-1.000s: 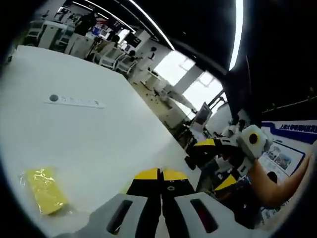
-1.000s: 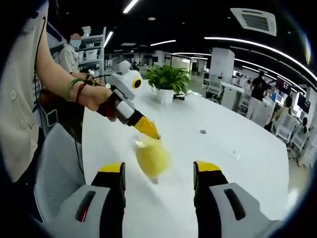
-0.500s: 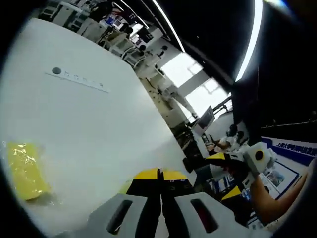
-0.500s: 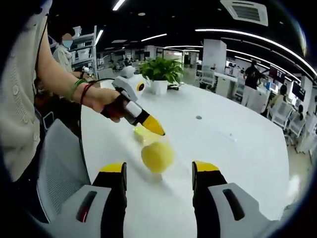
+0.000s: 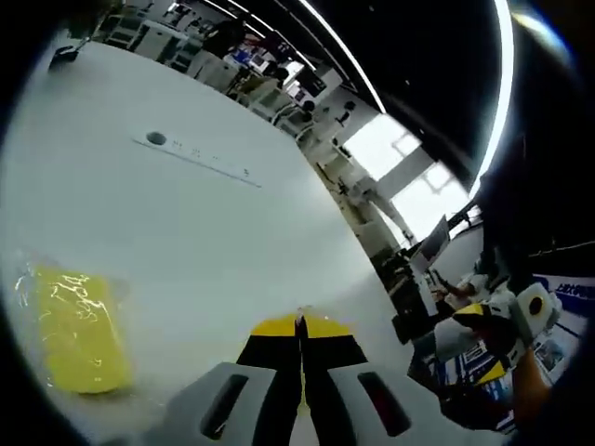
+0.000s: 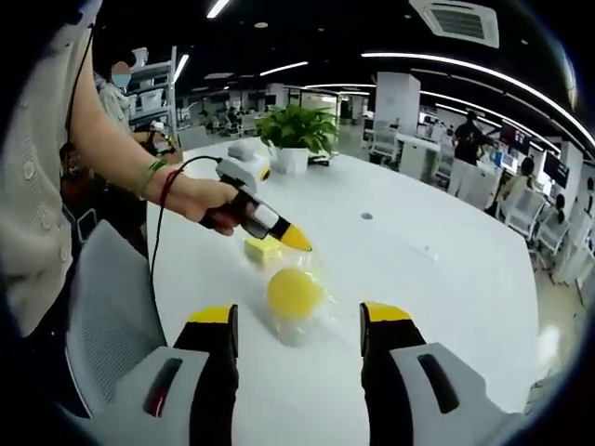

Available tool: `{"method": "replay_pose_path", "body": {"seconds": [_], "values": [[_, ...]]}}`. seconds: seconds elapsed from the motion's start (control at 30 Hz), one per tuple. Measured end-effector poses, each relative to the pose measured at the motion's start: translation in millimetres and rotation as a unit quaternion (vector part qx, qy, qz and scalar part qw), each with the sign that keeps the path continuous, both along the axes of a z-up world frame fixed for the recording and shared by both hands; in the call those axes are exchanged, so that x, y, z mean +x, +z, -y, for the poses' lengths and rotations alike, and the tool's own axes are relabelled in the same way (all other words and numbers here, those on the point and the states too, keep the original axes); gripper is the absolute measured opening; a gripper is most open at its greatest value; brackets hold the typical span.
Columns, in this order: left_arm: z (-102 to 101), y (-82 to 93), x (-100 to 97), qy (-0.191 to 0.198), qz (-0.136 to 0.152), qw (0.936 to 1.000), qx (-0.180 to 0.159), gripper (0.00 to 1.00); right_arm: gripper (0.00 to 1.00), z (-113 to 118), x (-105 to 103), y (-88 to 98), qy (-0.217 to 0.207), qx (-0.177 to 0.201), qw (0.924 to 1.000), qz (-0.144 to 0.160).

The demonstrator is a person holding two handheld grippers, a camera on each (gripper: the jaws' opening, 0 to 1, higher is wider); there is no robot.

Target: Compare the silicone blocks by pressing each to a similar depth, holding the contact briefly, and releasing to observe deformation and rebound differences across the visible hardness samples.

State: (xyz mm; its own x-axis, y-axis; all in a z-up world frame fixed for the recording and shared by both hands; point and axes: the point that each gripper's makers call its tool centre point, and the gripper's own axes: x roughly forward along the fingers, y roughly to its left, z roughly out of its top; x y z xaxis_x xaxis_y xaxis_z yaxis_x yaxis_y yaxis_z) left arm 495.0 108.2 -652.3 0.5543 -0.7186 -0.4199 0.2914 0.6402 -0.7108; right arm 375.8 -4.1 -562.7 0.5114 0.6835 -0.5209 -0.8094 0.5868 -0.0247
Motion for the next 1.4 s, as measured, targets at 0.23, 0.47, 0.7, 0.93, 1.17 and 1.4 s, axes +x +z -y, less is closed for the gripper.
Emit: {"method": "replay_pose_path", "body": {"seconds": [0.23,0.47,0.7,0.93,1.17,1.4], "values": [[-9.2,-31.2,11.6,0.027,-0.017,0.9992,0.025,0.00,0.48,10.0,2.5,-5.4,-0.008,-0.003,0.9999,-0.007],[-14.5,-55.2,20.9,0.044,-0.042,0.9975,0.036,0.00,0.47,20.2,6.4,-9.6,-0.016,-0.010,0.9998,-0.011],[-12.4,-68.1,24.6,0.054,-0.050,0.9960,0.050,0.00,0.46,26.9,8.3,-15.2,-0.026,-0.011,0.9995,-0.015],[-9.9,-76.3,21.6,0.063,-0.057,0.9945,0.062,0.00,0.45,29.2,8.6,-19.8,-0.031,-0.009,0.9993,-0.020],[-13.8,-79.9,21.2,0.067,-0.062,0.9939,0.062,0.00,0.45,29.9,10.8,-20.4,-0.032,-0.007,0.9993,-0.019],[-16.9,-78.1,19.5,0.023,-0.008,0.9929,0.116,0.05,0.45,25.1,12.3,-19.7,-0.029,-0.005,0.9994,-0.019]]}}
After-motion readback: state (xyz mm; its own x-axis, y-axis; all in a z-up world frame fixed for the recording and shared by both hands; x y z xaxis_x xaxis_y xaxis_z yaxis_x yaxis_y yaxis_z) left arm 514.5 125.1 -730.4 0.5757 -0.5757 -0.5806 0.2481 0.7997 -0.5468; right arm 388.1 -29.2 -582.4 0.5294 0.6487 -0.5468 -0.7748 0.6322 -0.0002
